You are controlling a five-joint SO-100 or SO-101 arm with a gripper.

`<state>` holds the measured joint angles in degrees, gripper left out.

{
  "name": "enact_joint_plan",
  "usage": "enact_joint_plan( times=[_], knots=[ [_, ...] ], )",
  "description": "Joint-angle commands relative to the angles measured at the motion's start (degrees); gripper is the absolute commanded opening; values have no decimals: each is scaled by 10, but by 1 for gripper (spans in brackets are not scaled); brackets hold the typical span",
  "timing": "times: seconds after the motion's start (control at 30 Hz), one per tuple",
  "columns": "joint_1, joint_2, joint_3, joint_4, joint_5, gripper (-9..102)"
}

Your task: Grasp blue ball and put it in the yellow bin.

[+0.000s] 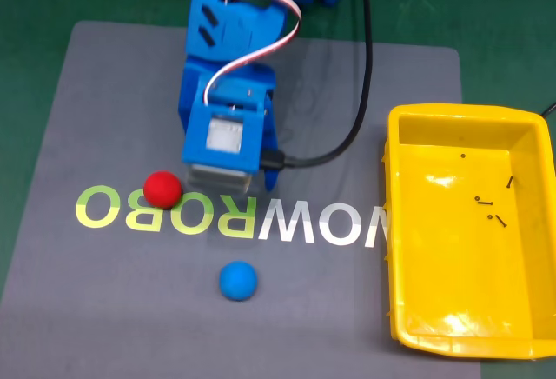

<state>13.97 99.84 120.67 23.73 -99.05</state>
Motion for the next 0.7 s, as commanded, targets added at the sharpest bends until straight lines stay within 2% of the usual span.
enact_joint_plan(
  times=[0.0,0.67],
  knots=[
    [0,-34,-76,-23,4,31],
    [-35,-254,-277,-33,35,32]
  ],
)
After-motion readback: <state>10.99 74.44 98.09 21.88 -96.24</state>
